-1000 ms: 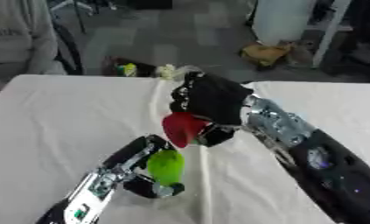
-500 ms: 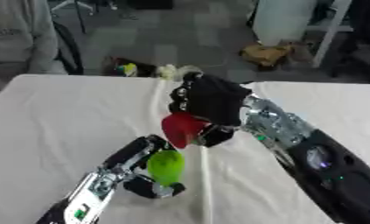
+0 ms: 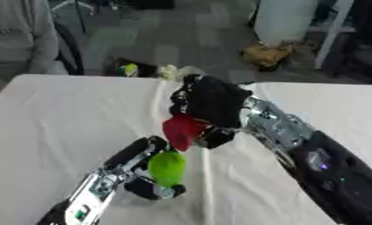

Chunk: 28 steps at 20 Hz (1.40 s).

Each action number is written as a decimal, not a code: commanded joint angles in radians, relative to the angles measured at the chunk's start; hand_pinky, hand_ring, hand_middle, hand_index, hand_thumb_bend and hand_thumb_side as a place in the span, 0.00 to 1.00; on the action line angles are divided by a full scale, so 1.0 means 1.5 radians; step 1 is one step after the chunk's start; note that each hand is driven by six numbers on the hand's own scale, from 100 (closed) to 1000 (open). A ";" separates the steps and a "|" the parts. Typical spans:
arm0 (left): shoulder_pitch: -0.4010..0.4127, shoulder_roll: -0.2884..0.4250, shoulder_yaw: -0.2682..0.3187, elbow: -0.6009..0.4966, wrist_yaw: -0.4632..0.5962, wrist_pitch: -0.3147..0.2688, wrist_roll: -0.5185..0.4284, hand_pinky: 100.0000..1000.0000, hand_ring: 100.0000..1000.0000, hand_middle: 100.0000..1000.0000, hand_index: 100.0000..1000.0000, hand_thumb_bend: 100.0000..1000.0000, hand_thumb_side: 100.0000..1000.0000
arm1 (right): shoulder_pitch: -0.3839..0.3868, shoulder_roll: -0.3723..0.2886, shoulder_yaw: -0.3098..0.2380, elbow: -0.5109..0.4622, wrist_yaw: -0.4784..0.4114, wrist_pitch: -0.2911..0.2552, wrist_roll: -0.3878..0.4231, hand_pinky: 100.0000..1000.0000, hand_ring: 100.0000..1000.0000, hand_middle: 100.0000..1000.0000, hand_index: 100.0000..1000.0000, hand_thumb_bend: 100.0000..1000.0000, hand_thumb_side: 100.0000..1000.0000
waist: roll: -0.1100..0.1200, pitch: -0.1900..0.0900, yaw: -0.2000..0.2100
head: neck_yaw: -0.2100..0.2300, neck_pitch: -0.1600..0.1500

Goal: Pour the contents of one cup into another cup.

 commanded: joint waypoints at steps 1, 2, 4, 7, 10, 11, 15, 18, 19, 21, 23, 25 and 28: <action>-0.013 0.007 0.003 -0.007 0.001 -0.001 -0.001 0.00 0.03 0.28 0.59 0.18 0.12 | -0.018 -0.004 -0.003 -0.005 0.008 -0.004 -0.001 0.59 0.31 0.27 0.41 0.00 0.30 | 0.001 -0.014 -0.001 | 0.001 0.002; -0.013 0.007 0.003 -0.007 0.001 -0.001 -0.001 0.00 0.03 0.28 0.59 0.18 0.12 | -0.018 -0.004 -0.003 -0.005 0.009 -0.004 -0.001 0.59 0.31 0.27 0.41 0.00 0.30 | 0.001 -0.014 -0.001 | 0.001 0.002; -0.013 0.007 0.003 -0.007 0.001 -0.001 -0.002 0.00 0.03 0.28 0.59 0.18 0.12 | -0.018 -0.003 -0.002 -0.005 0.010 -0.005 -0.001 0.59 0.31 0.27 0.41 0.00 0.30 | 0.000 -0.014 -0.002 | 0.001 0.002; -0.013 0.007 0.003 -0.007 0.001 -0.001 -0.002 0.00 0.03 0.28 0.59 0.18 0.12 | -0.019 -0.003 -0.001 -0.005 0.014 -0.006 0.000 0.59 0.31 0.28 0.41 0.00 0.31 | -0.001 -0.014 -0.002 | 0.001 0.002; -0.013 0.007 0.003 -0.007 0.001 -0.001 -0.002 0.00 0.03 0.28 0.59 0.18 0.12 | -0.020 -0.003 0.001 -0.006 0.016 -0.007 0.002 0.59 0.31 0.28 0.41 0.00 0.30 | -0.002 -0.015 -0.003 | 0.001 0.002; -0.013 0.007 0.003 -0.007 0.002 -0.001 -0.002 0.00 0.03 0.28 0.59 0.18 0.12 | -0.020 -0.003 0.002 -0.007 0.016 -0.007 0.002 0.59 0.31 0.28 0.41 0.00 0.30 | -0.002 -0.015 -0.003 | 0.001 0.002; -0.013 0.007 0.003 -0.007 0.002 -0.001 -0.002 0.00 0.03 0.28 0.59 0.18 0.12 | -0.020 -0.003 0.003 -0.010 0.015 -0.007 0.004 0.59 0.31 0.28 0.41 0.00 0.30 | -0.003 -0.015 -0.003 | 0.001 0.002; -0.013 0.007 0.003 -0.008 0.002 -0.001 -0.002 0.00 0.03 0.28 0.59 0.18 0.12 | -0.020 -0.004 0.004 -0.012 0.014 -0.006 0.005 0.60 0.31 0.28 0.41 0.00 0.30 | -0.003 -0.015 -0.004 | 0.001 0.002; -0.013 0.007 0.003 -0.008 0.002 -0.001 -0.002 0.00 0.03 0.28 0.59 0.18 0.12 | -0.020 -0.004 0.004 -0.012 0.014 -0.005 0.006 0.60 0.32 0.28 0.41 0.00 0.30 | -0.003 -0.015 -0.004 | 0.001 0.001; -0.013 0.007 0.003 -0.008 0.002 -0.001 -0.003 0.00 0.03 0.28 0.59 0.18 0.12 | -0.020 -0.004 0.005 -0.013 0.014 -0.005 0.007 0.60 0.32 0.28 0.41 0.00 0.30 | -0.003 -0.015 -0.004 | 0.001 0.001; -0.013 0.007 0.003 -0.008 0.002 -0.001 -0.003 0.00 0.03 0.28 0.59 0.18 0.12 | -0.020 -0.004 0.005 -0.014 0.014 -0.005 0.008 0.60 0.32 0.28 0.41 0.00 0.30 | -0.003 -0.015 -0.004 | 0.001 0.001; -0.013 0.007 0.003 -0.008 0.002 -0.001 -0.003 0.00 0.03 0.28 0.59 0.18 0.12 | -0.020 -0.004 0.005 -0.015 0.014 -0.005 0.008 0.60 0.32 0.28 0.41 0.00 0.30 | -0.004 -0.015 -0.004 | 0.001 0.001; -0.013 0.007 0.004 -0.008 0.002 -0.001 -0.003 0.00 0.03 0.28 0.59 0.18 0.12 | -0.020 -0.005 0.006 -0.016 0.014 -0.005 0.009 0.60 0.32 0.28 0.41 0.00 0.30 | -0.004 -0.016 -0.004 | 0.001 0.001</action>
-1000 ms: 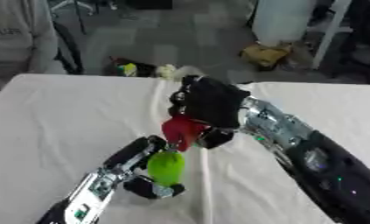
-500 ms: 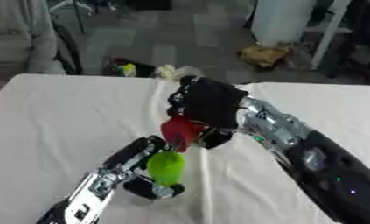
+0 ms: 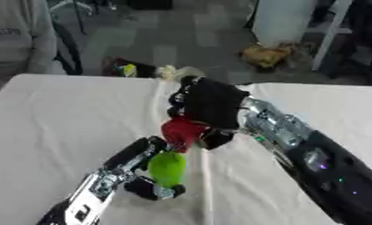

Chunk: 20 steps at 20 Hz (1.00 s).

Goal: Pour the contents of one cup into another cup.

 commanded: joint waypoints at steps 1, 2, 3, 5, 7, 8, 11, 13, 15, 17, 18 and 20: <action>-0.013 0.007 0.004 -0.008 0.002 0.000 -0.001 0.00 0.03 0.28 0.59 0.18 0.12 | -0.015 -0.005 -0.004 -0.015 0.002 -0.001 0.002 0.60 0.32 0.28 0.41 0.00 0.30 | 0.002 -0.014 -0.001 | 0.002 0.000; -0.013 0.007 0.004 -0.008 0.002 0.000 -0.001 0.00 0.03 0.28 0.59 0.18 0.12 | -0.015 -0.005 -0.004 -0.015 0.001 -0.001 0.003 0.60 0.32 0.28 0.41 0.00 0.30 | 0.002 -0.014 -0.001 | 0.002 0.000; -0.012 0.007 0.004 -0.008 0.003 0.000 -0.001 0.00 0.03 0.28 0.59 0.18 0.12 | -0.015 -0.005 -0.004 -0.015 0.001 -0.001 0.003 0.60 0.32 0.28 0.41 0.00 0.30 | 0.002 -0.014 -0.001 | 0.002 0.000; -0.012 0.007 0.004 -0.008 0.002 0.000 -0.001 0.00 0.03 0.28 0.59 0.18 0.12 | -0.015 -0.006 -0.004 -0.015 0.001 -0.001 0.003 0.60 0.32 0.28 0.41 0.00 0.30 | 0.002 -0.014 -0.001 | 0.002 0.000; -0.012 0.008 0.004 -0.008 0.002 0.000 -0.002 0.00 0.03 0.28 0.59 0.18 0.12 | -0.015 -0.006 -0.004 -0.015 0.001 -0.001 0.003 0.60 0.32 0.28 0.41 0.00 0.30 | 0.002 -0.014 -0.001 | 0.001 0.000; -0.012 0.008 0.004 -0.008 0.002 0.000 -0.002 0.00 0.03 0.28 0.59 0.18 0.12 | -0.015 -0.006 -0.004 -0.015 0.001 -0.001 0.003 0.60 0.32 0.28 0.41 0.00 0.30 | 0.002 -0.014 -0.001 | 0.002 0.000; -0.012 0.008 0.004 -0.008 0.002 0.000 -0.002 0.00 0.03 0.28 0.59 0.18 0.12 | -0.015 -0.006 -0.004 -0.015 0.001 -0.002 0.003 0.60 0.32 0.28 0.41 0.00 0.30 | 0.001 -0.015 0.000 | 0.002 0.000; -0.012 0.008 0.004 -0.008 0.002 0.000 -0.002 0.00 0.03 0.28 0.59 0.18 0.12 | -0.015 -0.006 -0.003 -0.016 0.002 -0.002 0.003 0.60 0.32 0.28 0.41 0.00 0.30 | 0.001 -0.015 0.001 | 0.002 0.000; -0.013 0.008 0.004 -0.008 0.002 0.000 -0.002 0.00 0.03 0.28 0.59 0.18 0.12 | -0.016 -0.006 -0.003 -0.016 0.003 -0.003 0.004 0.60 0.32 0.28 0.41 0.00 0.30 | 0.001 -0.015 0.001 | 0.002 0.000; -0.013 0.008 0.004 -0.008 0.002 0.000 -0.002 0.00 0.02 0.28 0.59 0.18 0.12 | -0.017 -0.006 -0.003 -0.016 0.004 -0.004 0.004 0.60 0.32 0.28 0.41 0.00 0.30 | 0.000 -0.016 0.001 | 0.002 -0.001; -0.013 0.008 0.004 -0.008 0.002 0.000 -0.002 0.00 0.02 0.28 0.59 0.18 0.12 | -0.017 -0.006 -0.002 -0.017 0.005 -0.005 0.004 0.60 0.32 0.28 0.41 0.00 0.30 | 0.000 -0.016 0.001 | 0.003 -0.001; -0.013 0.008 0.004 -0.008 0.002 0.000 -0.002 0.00 0.02 0.28 0.59 0.18 0.12 | -0.018 -0.007 -0.001 -0.018 0.007 -0.006 0.004 0.60 0.32 0.28 0.41 0.00 0.30 | -0.001 -0.016 0.001 | 0.003 -0.001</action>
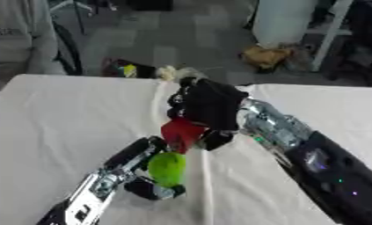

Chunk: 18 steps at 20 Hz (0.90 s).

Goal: Pour the contents of one cup into another cup.

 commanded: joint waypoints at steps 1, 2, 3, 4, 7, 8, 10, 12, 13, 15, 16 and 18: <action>-0.013 0.008 0.004 -0.008 0.002 0.000 -0.002 0.00 0.02 0.28 0.59 0.18 0.12 | -0.017 -0.007 -0.003 -0.017 0.007 -0.004 0.001 0.60 0.32 0.28 0.41 0.00 0.30 | 0.000 -0.014 0.000 | 0.002 -0.001; -0.013 0.008 0.004 -0.008 0.002 0.000 -0.002 0.00 0.02 0.28 0.59 0.18 0.12 | -0.017 -0.007 -0.003 -0.017 0.007 -0.004 0.001 0.60 0.32 0.28 0.41 0.00 0.30 | 0.000 -0.014 0.000 | 0.002 -0.001; -0.013 0.008 0.004 -0.008 0.002 0.000 -0.002 0.00 0.02 0.28 0.59 0.18 0.12 | -0.017 -0.007 -0.003 -0.018 0.008 -0.004 0.002 0.60 0.32 0.28 0.41 0.00 0.30 | 0.000 -0.014 0.000 | 0.002 -0.001; -0.013 0.008 0.004 -0.008 0.002 0.000 -0.002 0.00 0.02 0.28 0.59 0.18 0.12 | -0.017 -0.007 -0.003 -0.018 0.008 -0.004 0.002 0.60 0.32 0.28 0.41 0.00 0.30 | 0.000 -0.014 0.000 | 0.002 -0.001; -0.013 0.009 0.003 -0.007 0.002 0.000 -0.003 0.00 0.02 0.28 0.59 0.18 0.12 | -0.019 -0.008 0.000 -0.020 0.016 -0.007 0.005 0.61 0.33 0.28 0.41 0.00 0.28 | 0.000 -0.014 0.001 | 0.002 0.000; -0.013 0.009 0.003 -0.007 0.002 0.000 -0.003 0.00 0.02 0.28 0.59 0.18 0.12 | -0.018 -0.008 0.001 -0.021 0.020 -0.008 0.006 0.61 0.33 0.28 0.41 0.00 0.28 | 0.000 -0.014 0.001 | 0.002 0.000; -0.013 0.009 0.003 -0.007 0.001 0.000 -0.003 0.00 0.02 0.28 0.59 0.18 0.12 | -0.018 -0.008 0.001 -0.021 0.024 -0.009 0.007 0.61 0.33 0.28 0.41 0.00 0.28 | 0.000 -0.014 0.001 | 0.002 -0.001; -0.013 0.009 0.003 -0.007 0.001 0.000 -0.003 0.00 0.02 0.28 0.59 0.18 0.12 | -0.018 -0.007 0.001 -0.021 0.026 -0.009 0.008 0.61 0.33 0.28 0.41 0.00 0.28 | 0.000 -0.014 0.001 | 0.003 -0.001; -0.013 0.009 0.003 -0.007 0.001 0.000 -0.003 0.00 0.02 0.28 0.59 0.18 0.12 | -0.018 -0.007 0.001 -0.021 0.026 -0.009 0.008 0.61 0.33 0.28 0.41 0.00 0.27 | 0.000 -0.014 0.001 | 0.003 -0.001; -0.012 0.009 0.003 -0.007 0.001 0.000 -0.003 0.00 0.02 0.28 0.59 0.18 0.12 | -0.018 -0.007 0.001 -0.021 0.026 -0.009 0.008 0.61 0.33 0.28 0.41 0.00 0.27 | 0.000 -0.015 0.001 | 0.003 -0.001; -0.012 0.009 0.003 -0.007 0.001 0.000 -0.003 0.00 0.02 0.28 0.59 0.18 0.12 | -0.018 -0.007 0.001 -0.021 0.026 -0.009 0.008 0.61 0.33 0.28 0.41 0.00 0.27 | 0.000 -0.015 0.000 | 0.003 -0.001; -0.012 0.009 0.003 -0.007 0.001 0.000 -0.003 0.00 0.03 0.28 0.59 0.18 0.12 | -0.018 -0.007 0.001 -0.021 0.026 -0.009 0.008 0.61 0.33 0.28 0.41 0.00 0.27 | 0.000 -0.015 0.000 | 0.003 -0.001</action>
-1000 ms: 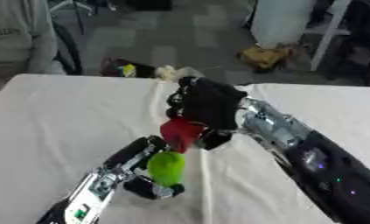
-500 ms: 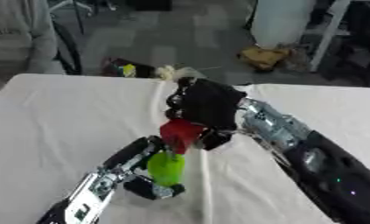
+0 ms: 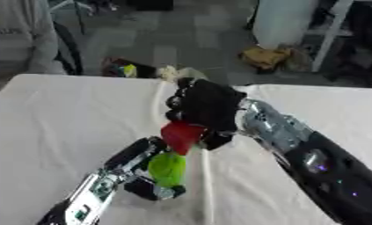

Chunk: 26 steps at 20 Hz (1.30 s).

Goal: Pour the contents of one cup into another cup.

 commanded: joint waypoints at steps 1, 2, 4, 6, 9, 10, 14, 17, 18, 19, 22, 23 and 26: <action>-0.012 0.009 0.003 -0.007 0.001 -0.001 0.000 0.00 0.02 0.28 0.59 0.18 0.12 | -0.015 -0.007 -0.005 -0.014 0.005 -0.001 0.000 0.61 0.33 0.28 0.41 0.00 0.27 | 0.002 -0.014 0.000 | 0.002 -0.001; -0.012 0.009 0.003 -0.007 0.002 -0.001 0.000 0.00 0.02 0.28 0.59 0.18 0.12 | -0.015 -0.007 -0.005 -0.014 0.005 -0.001 0.000 0.61 0.33 0.28 0.41 0.00 0.27 | 0.002 -0.014 0.000 | 0.002 -0.001; -0.012 0.009 0.003 -0.007 0.002 -0.001 0.000 0.00 0.02 0.28 0.59 0.18 0.12 | -0.015 -0.007 -0.005 -0.014 0.004 -0.001 0.001 0.62 0.33 0.28 0.41 0.00 0.28 | 0.002 -0.015 0.000 | 0.002 -0.001; -0.012 0.009 0.003 -0.008 0.002 -0.001 0.000 0.00 0.02 0.28 0.59 0.18 0.12 | -0.015 -0.007 -0.004 -0.015 0.004 -0.001 0.001 0.62 0.33 0.28 0.41 0.00 0.27 | 0.002 -0.015 0.000 | 0.002 -0.001; -0.012 0.009 0.003 -0.008 0.002 -0.001 0.000 0.00 0.02 0.28 0.59 0.18 0.12 | -0.015 -0.008 -0.004 -0.015 0.003 -0.001 0.002 0.62 0.33 0.28 0.41 0.00 0.28 | 0.001 -0.015 -0.001 | 0.003 -0.002; -0.012 0.009 0.004 -0.008 0.002 -0.001 0.000 0.00 0.02 0.28 0.59 0.18 0.12 | -0.015 -0.008 -0.004 -0.015 0.003 -0.001 0.003 0.62 0.33 0.28 0.41 0.00 0.28 | 0.001 -0.016 -0.001 | 0.003 -0.002; -0.013 0.009 0.004 -0.008 0.002 0.000 0.000 0.00 0.02 0.28 0.59 0.18 0.12 | -0.015 -0.008 -0.004 -0.017 0.001 -0.001 0.004 0.62 0.33 0.28 0.41 0.00 0.28 | 0.000 -0.016 -0.002 | 0.003 -0.002; -0.013 0.009 0.004 -0.007 0.002 0.000 -0.001 0.00 0.02 0.28 0.59 0.18 0.12 | -0.015 -0.008 -0.004 -0.017 0.000 -0.001 0.005 0.62 0.33 0.28 0.41 0.00 0.28 | -0.001 -0.016 -0.002 | 0.003 -0.002; -0.012 0.009 0.004 -0.007 0.002 0.000 -0.001 0.00 0.02 0.28 0.59 0.18 0.12 | -0.015 -0.008 -0.004 -0.018 0.000 -0.001 0.005 0.62 0.33 0.28 0.41 0.00 0.28 | -0.001 -0.016 -0.002 | 0.003 -0.002; -0.012 0.009 0.004 -0.007 0.002 0.000 -0.001 0.00 0.02 0.28 0.59 0.18 0.12 | -0.015 -0.008 -0.003 -0.018 0.000 -0.001 0.005 0.62 0.33 0.28 0.41 0.00 0.28 | -0.001 -0.016 -0.002 | 0.004 -0.002; -0.012 0.009 0.004 -0.007 0.002 0.000 -0.001 0.00 0.02 0.28 0.59 0.18 0.12 | -0.015 -0.009 -0.003 -0.019 -0.001 0.000 0.006 0.62 0.33 0.28 0.41 0.00 0.28 | -0.002 -0.016 -0.002 | 0.004 -0.002; -0.012 0.009 0.004 -0.007 0.002 0.000 -0.001 0.00 0.02 0.28 0.59 0.18 0.12 | -0.015 -0.009 -0.003 -0.019 -0.001 0.000 0.007 0.62 0.33 0.28 0.41 0.00 0.28 | -0.002 -0.016 -0.002 | 0.004 -0.002; -0.012 0.009 0.004 -0.007 0.002 0.000 -0.002 0.00 0.02 0.28 0.59 0.18 0.12 | -0.015 -0.009 -0.003 -0.020 -0.002 -0.001 0.008 0.62 0.33 0.28 0.41 0.00 0.28 | -0.002 -0.017 -0.002 | 0.004 -0.003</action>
